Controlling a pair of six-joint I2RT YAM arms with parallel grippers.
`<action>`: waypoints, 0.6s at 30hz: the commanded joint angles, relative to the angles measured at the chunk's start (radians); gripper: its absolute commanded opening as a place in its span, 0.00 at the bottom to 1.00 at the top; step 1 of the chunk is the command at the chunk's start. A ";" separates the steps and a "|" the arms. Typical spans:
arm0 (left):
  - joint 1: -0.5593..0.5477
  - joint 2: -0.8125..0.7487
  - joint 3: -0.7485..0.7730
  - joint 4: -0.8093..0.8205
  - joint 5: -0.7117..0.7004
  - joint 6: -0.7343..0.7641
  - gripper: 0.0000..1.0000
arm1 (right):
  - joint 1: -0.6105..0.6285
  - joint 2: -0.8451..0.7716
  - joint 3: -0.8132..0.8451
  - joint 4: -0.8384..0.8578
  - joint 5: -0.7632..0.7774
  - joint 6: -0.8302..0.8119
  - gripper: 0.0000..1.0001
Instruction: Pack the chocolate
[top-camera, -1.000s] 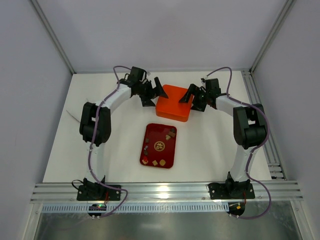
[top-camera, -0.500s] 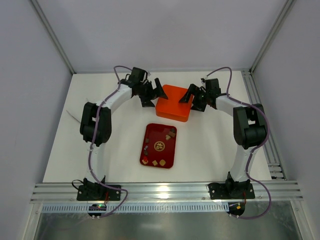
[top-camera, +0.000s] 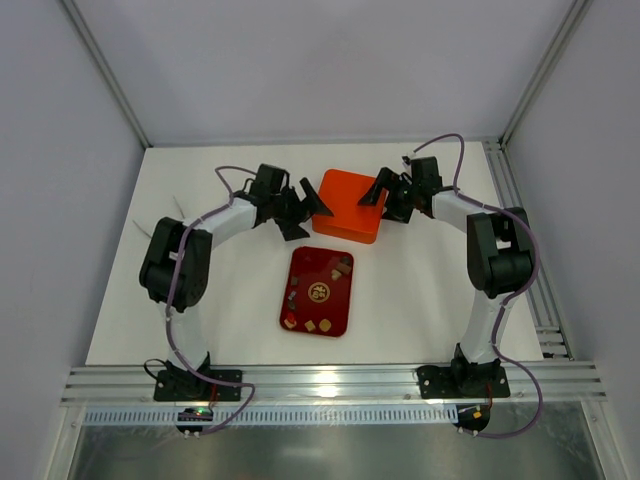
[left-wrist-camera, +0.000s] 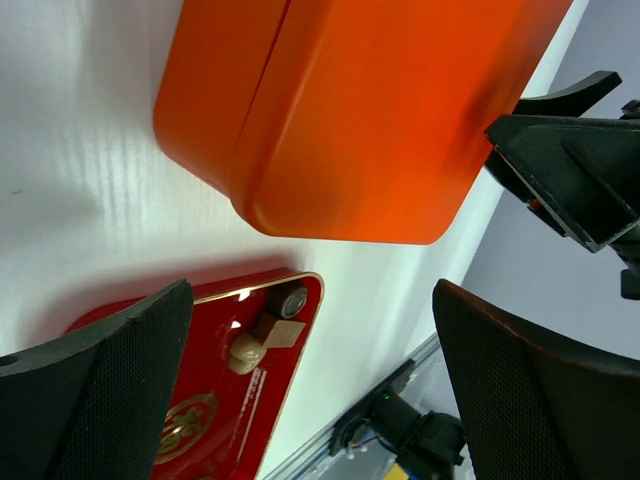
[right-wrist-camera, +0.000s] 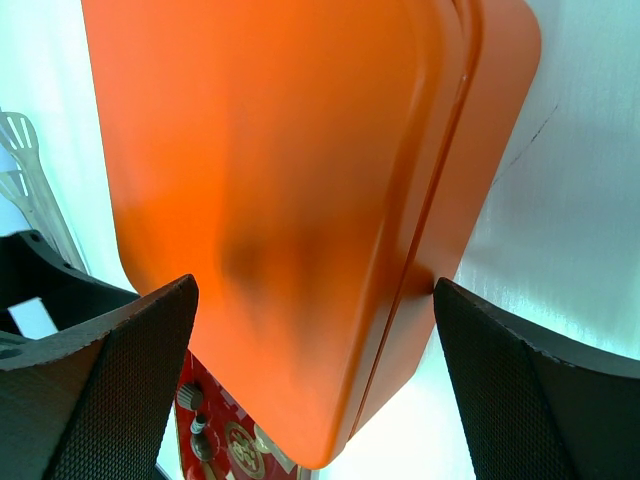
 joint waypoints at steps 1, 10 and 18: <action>-0.030 -0.053 -0.054 0.231 -0.024 -0.134 1.00 | -0.001 0.001 0.017 0.036 -0.010 0.005 1.00; -0.093 -0.020 -0.120 0.489 -0.113 -0.295 1.00 | -0.003 0.007 0.017 0.045 -0.021 0.013 1.00; -0.123 0.016 -0.142 0.569 -0.153 -0.349 1.00 | -0.003 0.009 0.008 0.053 -0.029 0.010 1.00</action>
